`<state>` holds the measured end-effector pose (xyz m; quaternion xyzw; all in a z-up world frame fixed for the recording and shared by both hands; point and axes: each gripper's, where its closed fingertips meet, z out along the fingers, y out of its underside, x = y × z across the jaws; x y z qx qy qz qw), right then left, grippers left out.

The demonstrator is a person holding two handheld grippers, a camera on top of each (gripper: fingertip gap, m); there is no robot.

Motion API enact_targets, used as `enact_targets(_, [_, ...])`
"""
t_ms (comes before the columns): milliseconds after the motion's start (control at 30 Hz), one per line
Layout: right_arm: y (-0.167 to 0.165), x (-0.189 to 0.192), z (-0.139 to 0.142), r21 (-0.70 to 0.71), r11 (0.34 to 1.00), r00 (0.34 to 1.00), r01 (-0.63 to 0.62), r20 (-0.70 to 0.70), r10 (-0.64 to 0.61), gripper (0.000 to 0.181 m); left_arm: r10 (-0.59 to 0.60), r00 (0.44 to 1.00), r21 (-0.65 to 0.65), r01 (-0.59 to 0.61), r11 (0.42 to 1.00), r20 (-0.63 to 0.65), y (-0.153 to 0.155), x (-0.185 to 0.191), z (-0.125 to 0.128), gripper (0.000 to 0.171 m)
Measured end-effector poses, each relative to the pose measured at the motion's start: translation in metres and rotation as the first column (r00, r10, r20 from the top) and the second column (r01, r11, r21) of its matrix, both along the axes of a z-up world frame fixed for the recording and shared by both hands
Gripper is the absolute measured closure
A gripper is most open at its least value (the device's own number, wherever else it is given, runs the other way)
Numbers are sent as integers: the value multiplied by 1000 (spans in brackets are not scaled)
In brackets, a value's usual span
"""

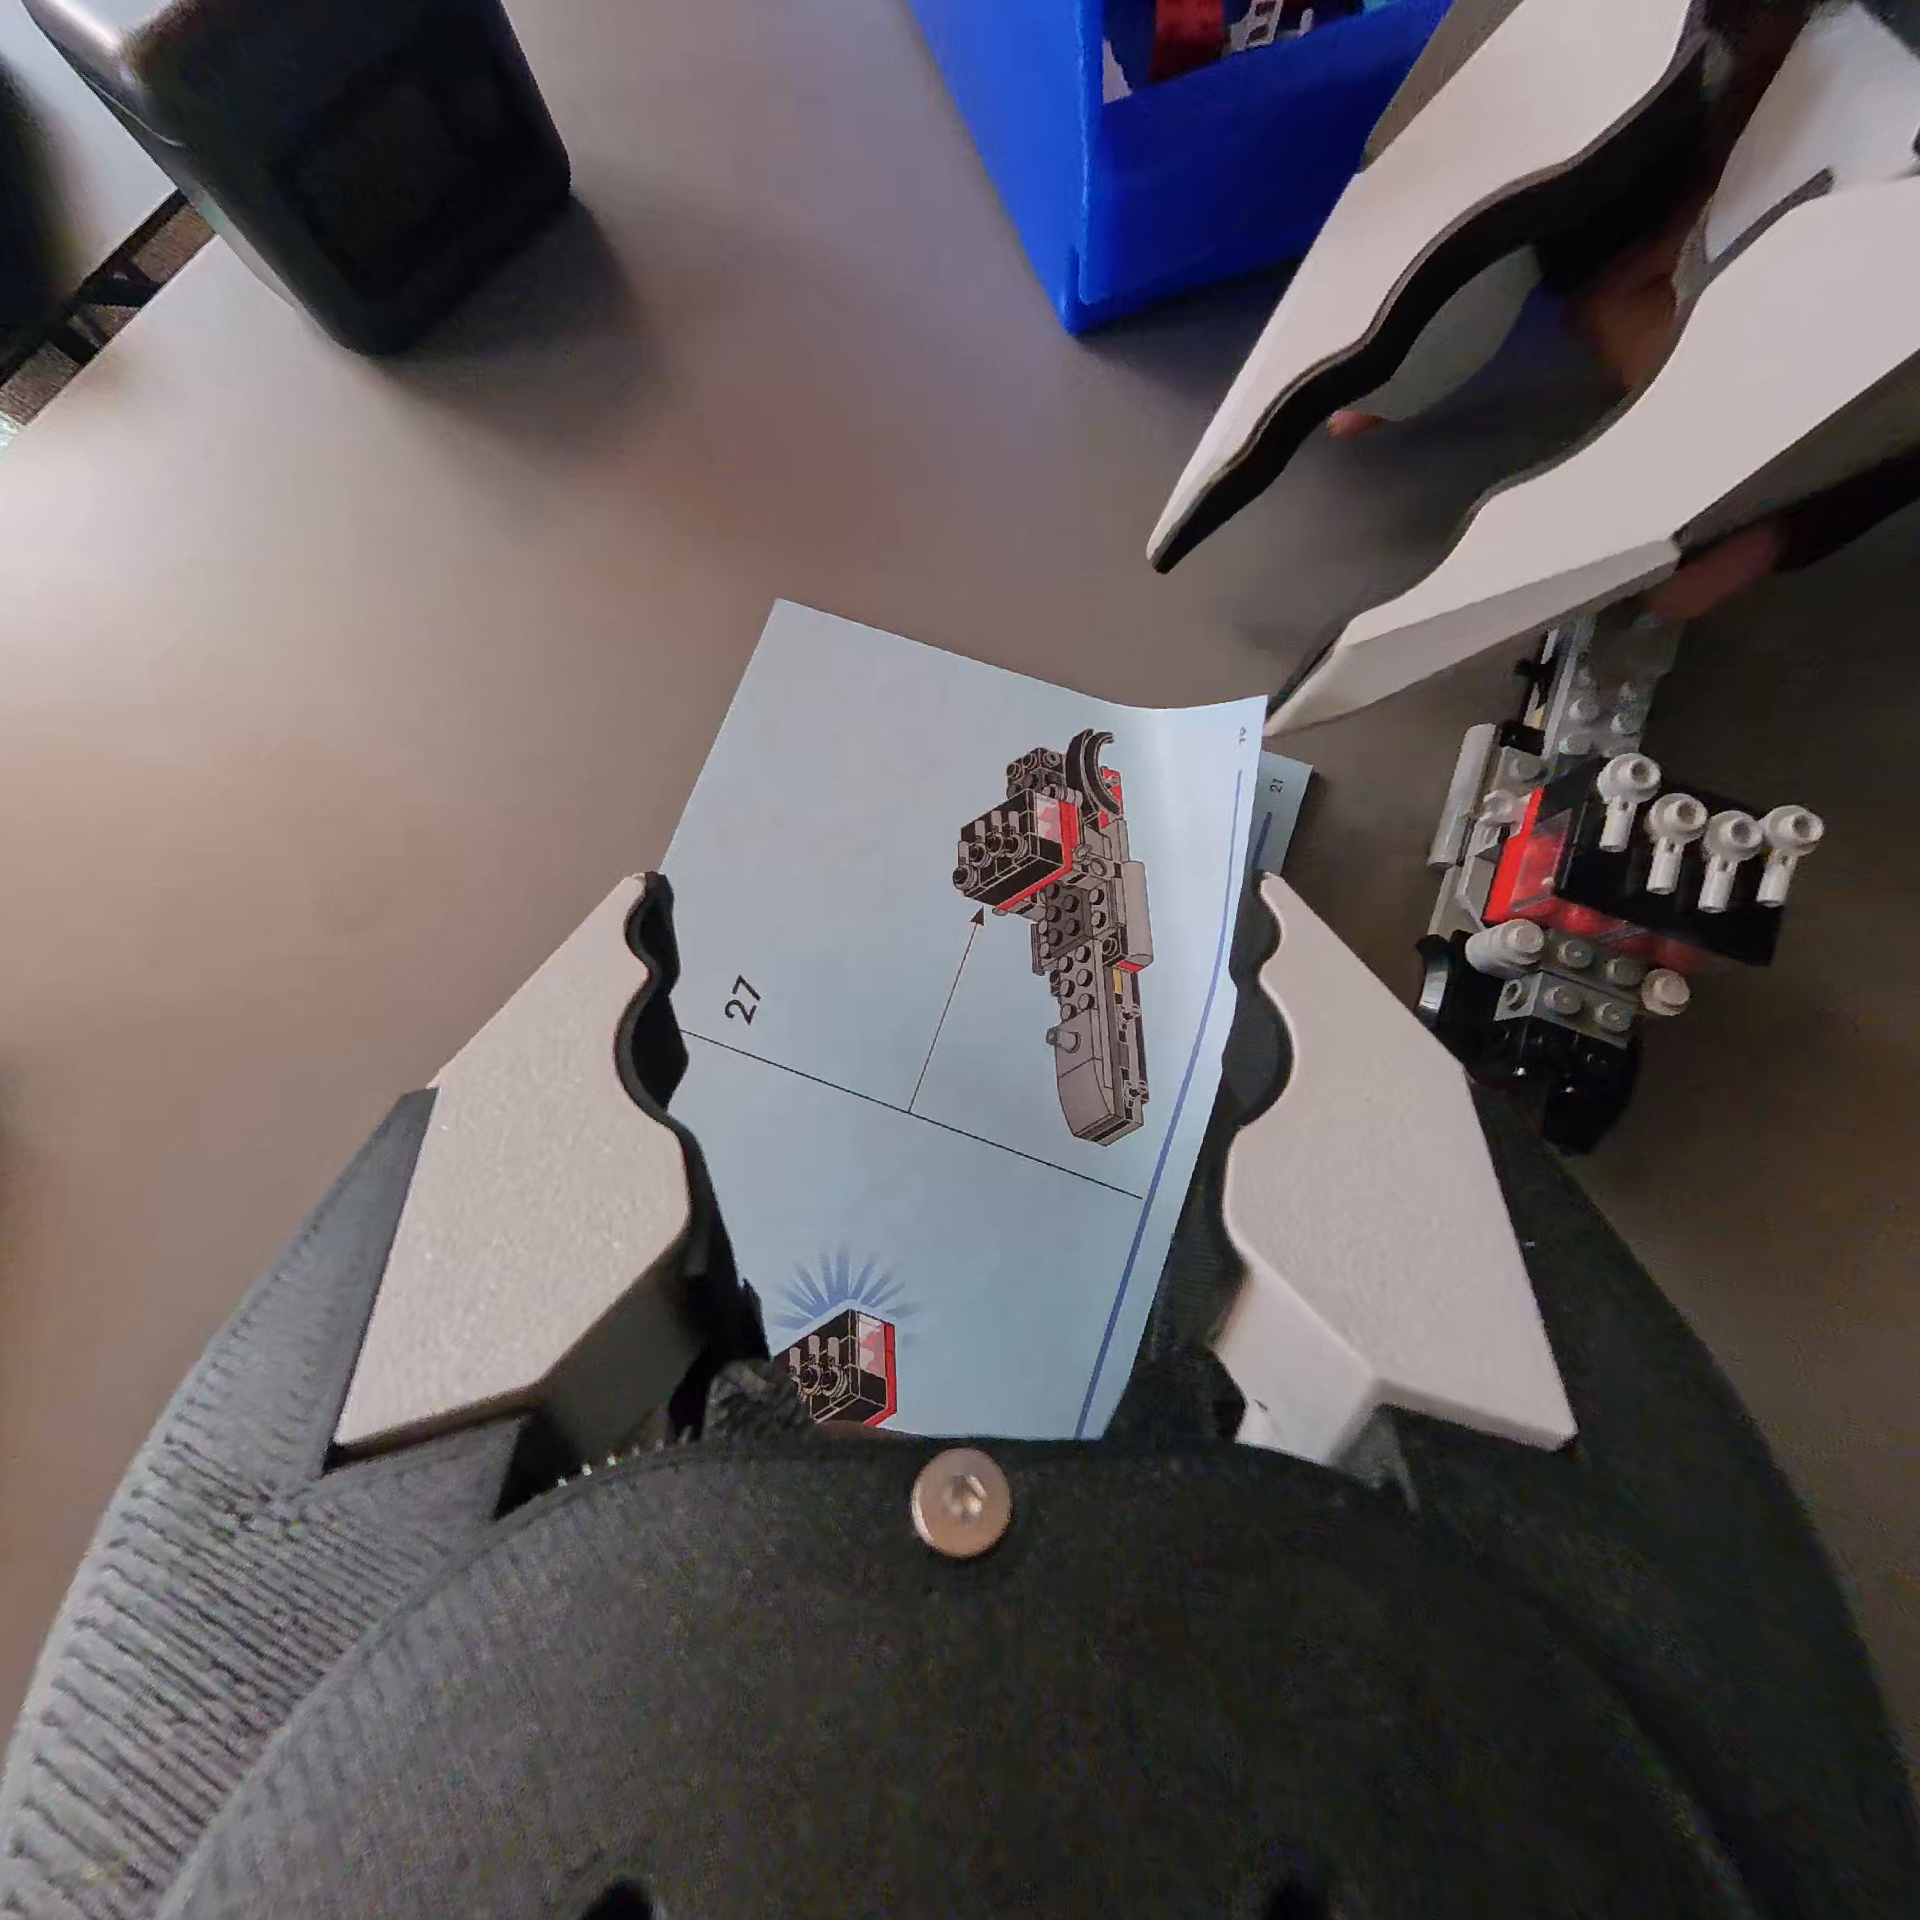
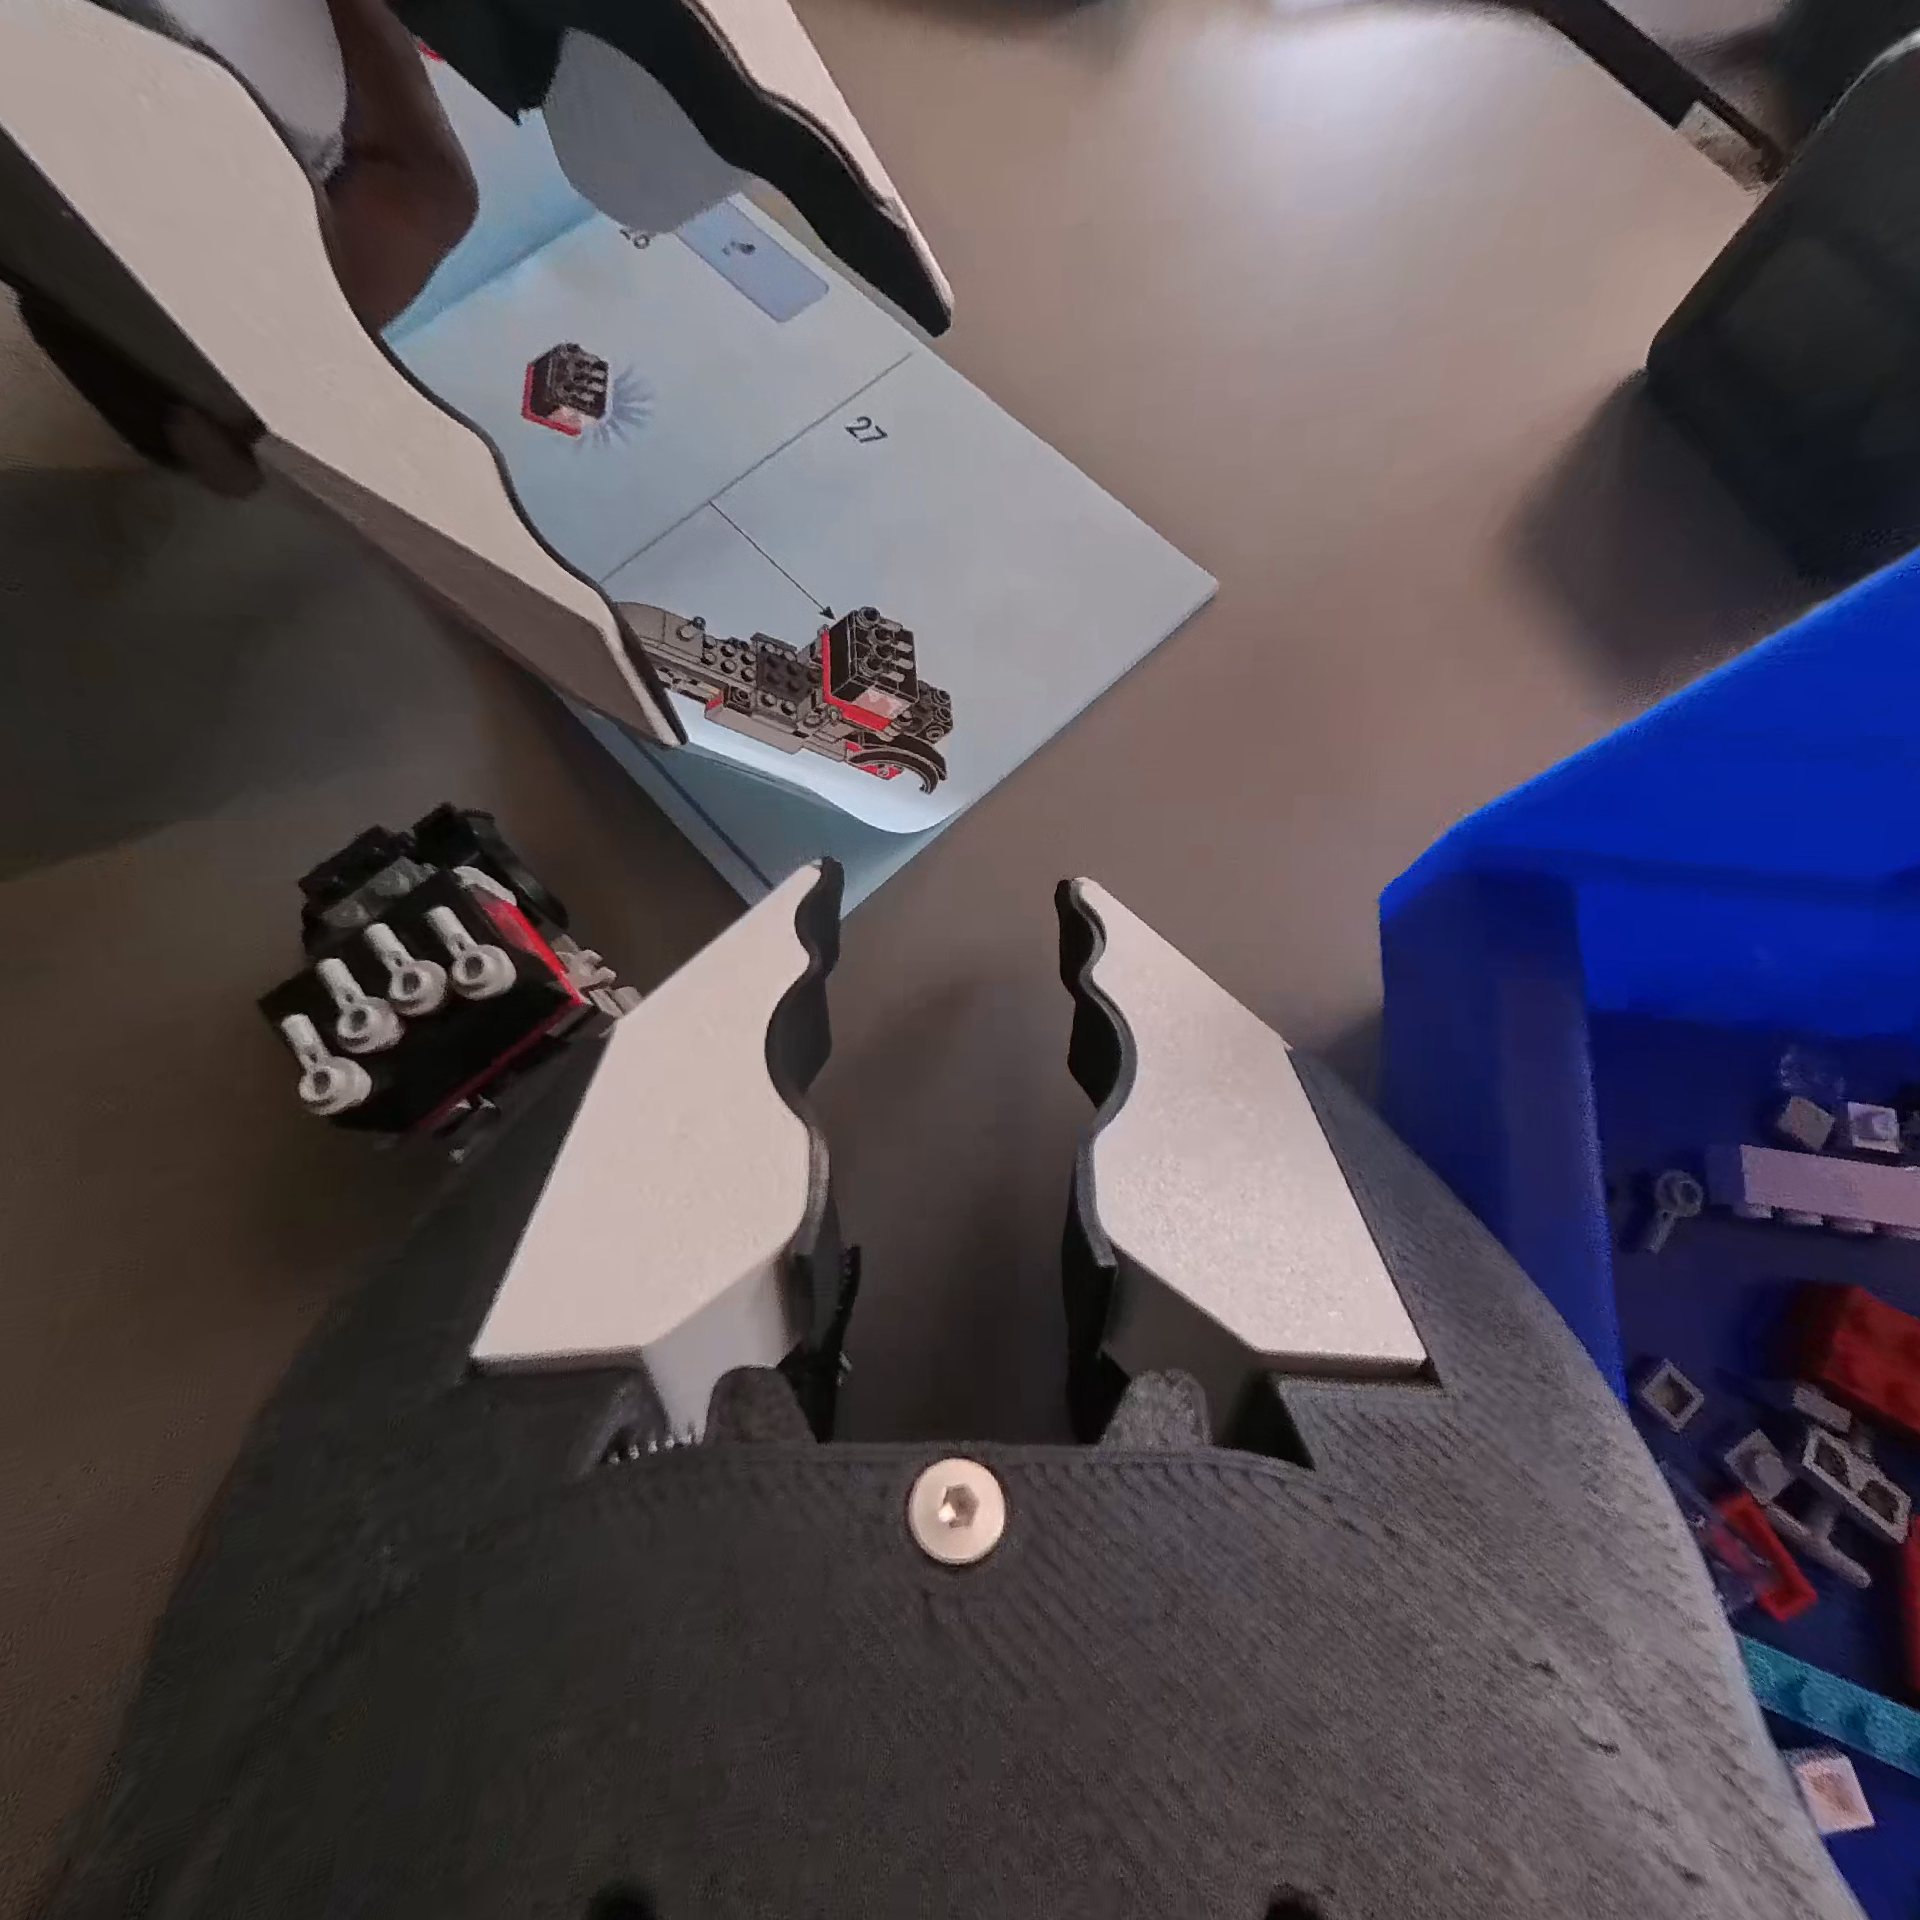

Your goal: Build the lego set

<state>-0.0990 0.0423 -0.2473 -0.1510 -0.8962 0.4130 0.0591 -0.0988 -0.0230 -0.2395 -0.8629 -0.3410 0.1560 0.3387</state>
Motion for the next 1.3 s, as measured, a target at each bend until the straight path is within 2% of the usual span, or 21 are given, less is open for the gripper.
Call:
enact_targets(400, [-3, 0, -9, 84, 996, 998, -3, -58, 7, 138, -30, 999, -16, 31, 999, 18, 6, 6, -4, 64])
enact_targets(733, [-3, -3, -10, 82, 997, 998, 14, -54, -10, 138, -60, 998, -26, 60, 998, 12, 15, 10, -4, 64])
enact_targets(933, [-6, -11, 7, -47, 997, 997, 65, -26, -66, 138, -62, 998, -10, 62, 998, -14, 22, 10, 3, 70])
enact_targets(1300, [-17, -15, 11, -70, 991, 992, 117, -34, -119, 136, 0, 1000, -28, 0, 1000, -2, 24, 14, 7, 84])
